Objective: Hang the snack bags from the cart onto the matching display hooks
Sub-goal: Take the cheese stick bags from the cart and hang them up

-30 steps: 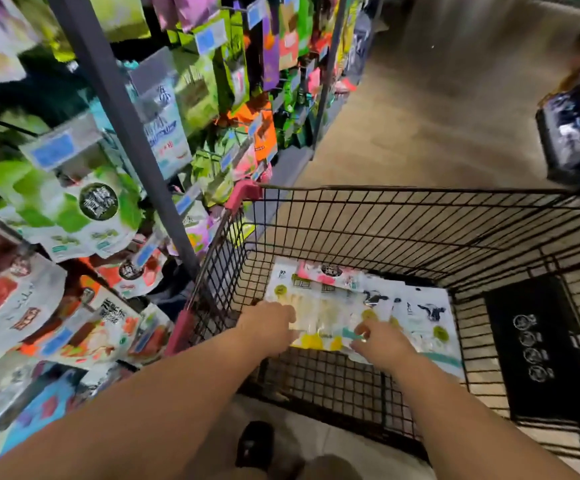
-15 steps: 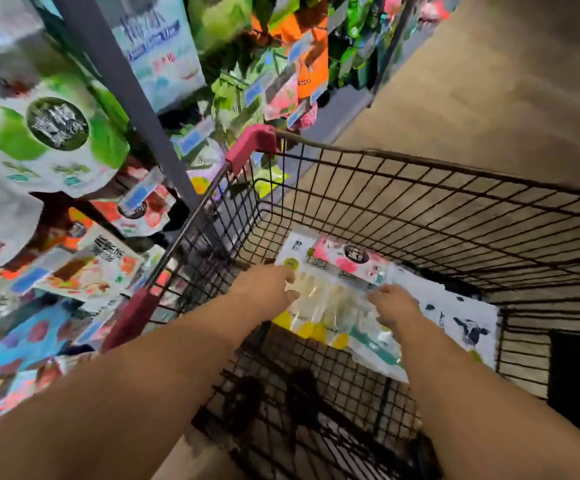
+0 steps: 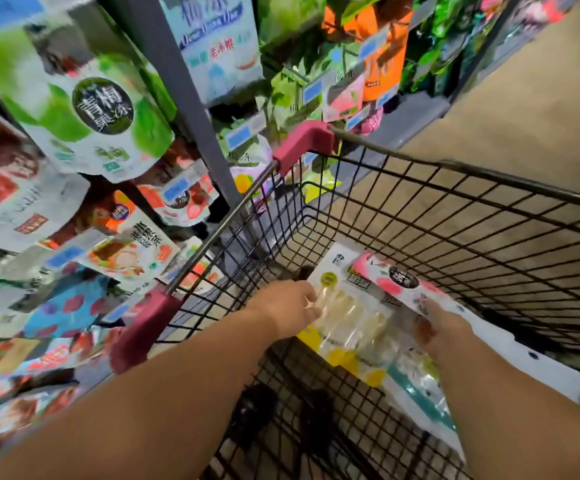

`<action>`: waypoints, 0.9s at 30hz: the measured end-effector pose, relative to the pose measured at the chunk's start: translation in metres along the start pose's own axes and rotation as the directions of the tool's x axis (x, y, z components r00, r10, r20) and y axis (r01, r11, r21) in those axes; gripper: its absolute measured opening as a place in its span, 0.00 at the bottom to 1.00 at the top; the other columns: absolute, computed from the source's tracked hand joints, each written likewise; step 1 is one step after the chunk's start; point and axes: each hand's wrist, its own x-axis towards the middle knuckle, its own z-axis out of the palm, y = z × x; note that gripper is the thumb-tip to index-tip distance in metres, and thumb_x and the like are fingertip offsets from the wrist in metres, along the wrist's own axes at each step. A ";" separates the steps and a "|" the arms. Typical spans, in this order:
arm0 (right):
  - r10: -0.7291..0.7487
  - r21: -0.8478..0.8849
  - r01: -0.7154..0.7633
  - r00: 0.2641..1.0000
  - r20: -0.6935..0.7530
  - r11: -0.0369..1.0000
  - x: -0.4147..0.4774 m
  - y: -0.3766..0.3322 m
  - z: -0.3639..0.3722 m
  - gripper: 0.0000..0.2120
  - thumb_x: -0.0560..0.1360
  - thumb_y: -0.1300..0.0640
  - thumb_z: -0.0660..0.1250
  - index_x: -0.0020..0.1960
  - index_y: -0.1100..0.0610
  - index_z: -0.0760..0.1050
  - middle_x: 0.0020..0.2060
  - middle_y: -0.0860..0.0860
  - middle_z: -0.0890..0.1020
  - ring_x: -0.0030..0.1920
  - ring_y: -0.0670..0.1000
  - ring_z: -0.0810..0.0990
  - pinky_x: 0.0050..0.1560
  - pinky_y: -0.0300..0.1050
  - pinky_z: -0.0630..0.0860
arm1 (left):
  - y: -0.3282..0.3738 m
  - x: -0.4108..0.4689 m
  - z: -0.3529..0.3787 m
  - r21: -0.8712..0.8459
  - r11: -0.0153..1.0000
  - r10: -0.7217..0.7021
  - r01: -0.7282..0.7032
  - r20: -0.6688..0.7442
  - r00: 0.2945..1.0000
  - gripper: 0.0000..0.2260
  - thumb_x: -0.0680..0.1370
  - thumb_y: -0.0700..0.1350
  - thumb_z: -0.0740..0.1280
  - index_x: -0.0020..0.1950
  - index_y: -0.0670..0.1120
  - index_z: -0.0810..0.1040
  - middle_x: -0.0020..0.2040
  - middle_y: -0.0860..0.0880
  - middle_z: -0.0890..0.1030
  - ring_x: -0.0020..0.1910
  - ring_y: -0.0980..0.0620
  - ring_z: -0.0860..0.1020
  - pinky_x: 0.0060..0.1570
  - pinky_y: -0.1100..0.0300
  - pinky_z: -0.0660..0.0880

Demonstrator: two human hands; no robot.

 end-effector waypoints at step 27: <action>-0.339 -0.012 0.471 0.651 0.680 0.882 -0.229 -0.052 -0.013 0.39 0.56 0.54 0.81 0.63 0.59 0.72 0.53 0.58 0.84 0.51 0.57 0.84 0.48 0.47 0.80 | 0.071 -0.124 -0.145 -0.750 0.534 0.001 -0.389 -0.460 0.888 0.10 0.68 0.51 0.76 0.46 0.55 0.80 0.50 0.53 0.82 0.47 0.59 0.80 0.54 0.63 0.75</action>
